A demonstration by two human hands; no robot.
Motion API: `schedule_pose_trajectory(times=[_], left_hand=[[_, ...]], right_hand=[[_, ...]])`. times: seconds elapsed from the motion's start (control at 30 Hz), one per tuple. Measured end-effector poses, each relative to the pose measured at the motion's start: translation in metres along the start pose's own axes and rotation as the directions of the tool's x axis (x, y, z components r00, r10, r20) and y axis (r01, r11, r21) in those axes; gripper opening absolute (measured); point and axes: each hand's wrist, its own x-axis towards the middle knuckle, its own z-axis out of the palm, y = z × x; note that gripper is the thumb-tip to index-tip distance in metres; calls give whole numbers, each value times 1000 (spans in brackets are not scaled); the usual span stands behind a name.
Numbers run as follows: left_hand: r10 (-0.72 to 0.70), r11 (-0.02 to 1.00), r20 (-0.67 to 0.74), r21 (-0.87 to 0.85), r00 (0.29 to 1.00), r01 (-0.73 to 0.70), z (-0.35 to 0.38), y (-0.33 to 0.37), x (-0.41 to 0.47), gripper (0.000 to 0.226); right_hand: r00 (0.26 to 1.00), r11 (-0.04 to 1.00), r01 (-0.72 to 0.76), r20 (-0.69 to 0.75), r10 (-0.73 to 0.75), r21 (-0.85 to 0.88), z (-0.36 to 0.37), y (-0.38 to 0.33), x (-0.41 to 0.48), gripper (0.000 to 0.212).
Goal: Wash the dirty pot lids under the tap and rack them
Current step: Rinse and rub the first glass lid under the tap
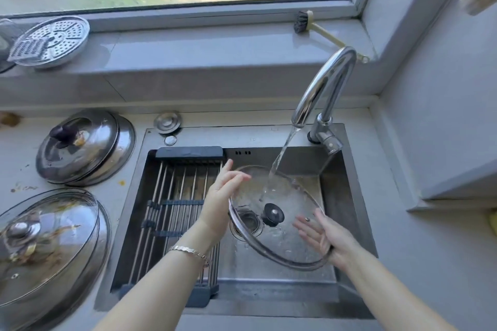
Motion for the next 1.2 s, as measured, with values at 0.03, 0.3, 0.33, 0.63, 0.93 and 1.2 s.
schedule_pose_trajectory(times=[0.03,0.3,0.33,0.63,0.93,1.2], left_hand=[[-33,998,0,-44,999,33,-4,-1,-1,18],[-428,885,-141,-266,893,382,-24,-16,0,56],[-490,834,-114,-352,864,426,-21,-20,-1,59],[-624,719,6,-388,781,577,4,-36,-13,44],[-224,967,-326,45,919,252,-13,4,-9,14],[-183,976,-336,48,924,211,-17,20,-20,14]], right_hand=[[997,997,78,6,-78,11,3,3,1,17],[863,802,504,203,-462,-320,49,-35,-30,36],[831,719,556,253,-496,-417,59,-45,-39,29],[876,508,420,189,-444,-752,82,-86,-48,24],[839,659,365,-75,-539,-658,40,-75,7,10],[823,670,408,-68,-564,-620,85,-82,30,33]])
